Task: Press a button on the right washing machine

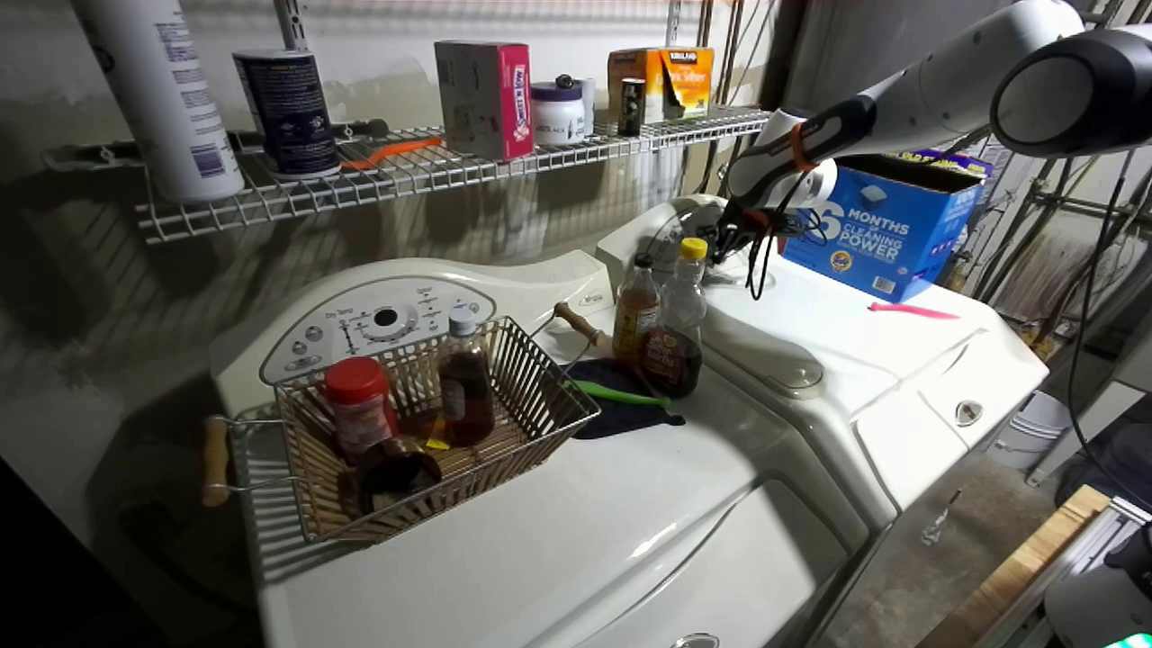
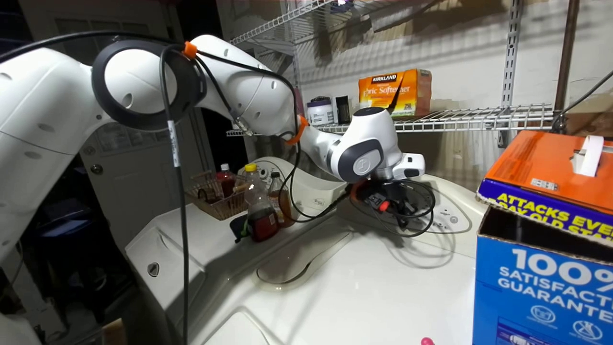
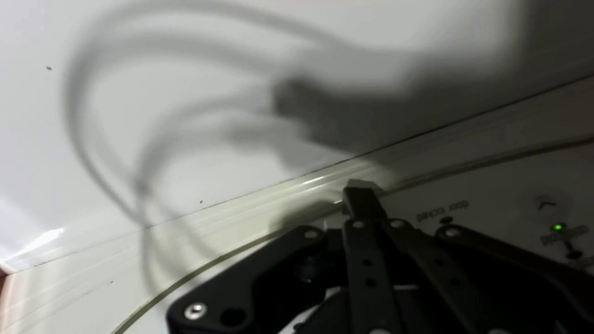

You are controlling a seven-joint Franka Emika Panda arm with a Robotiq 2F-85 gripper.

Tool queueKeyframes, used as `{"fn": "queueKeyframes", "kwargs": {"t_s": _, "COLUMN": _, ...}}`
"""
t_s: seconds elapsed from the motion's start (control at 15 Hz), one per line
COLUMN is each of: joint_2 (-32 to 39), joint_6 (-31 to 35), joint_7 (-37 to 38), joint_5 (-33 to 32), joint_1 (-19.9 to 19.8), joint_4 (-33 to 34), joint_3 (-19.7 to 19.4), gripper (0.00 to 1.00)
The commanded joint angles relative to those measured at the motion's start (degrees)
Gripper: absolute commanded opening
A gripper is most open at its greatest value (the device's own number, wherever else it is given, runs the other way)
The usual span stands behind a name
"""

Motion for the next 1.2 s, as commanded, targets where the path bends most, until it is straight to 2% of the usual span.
{"fn": "queueKeyframes", "kwargs": {"t_s": 0.0, "joint_2": -5.72, "joint_6": 0.89, "joint_7": -3.3, "joint_5": -2.94, "joint_1": 0.29, "joint_4": -7.7, "joint_3": -0.07, "gripper": 0.32}}
{"fn": "queueKeyframes", "kwargs": {"t_s": 0.13, "joint_2": -10.0, "joint_6": -0.11, "joint_7": -7.35, "joint_5": -3.17, "joint_1": -0.91, "joint_4": -12.9, "joint_3": 1.49, "gripper": 0.45}}
{"fn": "queueKeyframes", "kwargs": {"t_s": 0.4, "joint_2": -18.9, "joint_6": -1.57, "joint_7": -10.24, "joint_5": -5.26, "joint_1": -0.54, "joint_4": -23.05, "joint_3": 0.27, "gripper": 0.73}}
{"fn": "queueKeyframes", "kwargs": {"t_s": 0.67, "joint_2": -27.89, "joint_6": -5.67, "joint_7": -15.48, "joint_5": -3.78, "joint_1": -1.92, "joint_4": -30.59, "joint_3": 1.65, "gripper": 0.98}}
{"fn": "queueKeyframes", "kwargs": {"t_s": 1.13, "joint_2": -39.35, "joint_6": -15.79, "joint_7": -15.76, "joint_5": -6.9, "joint_1": -0.38, "joint_4": -36.2, "joint_3": -0.22, "gripper": 1.0}}
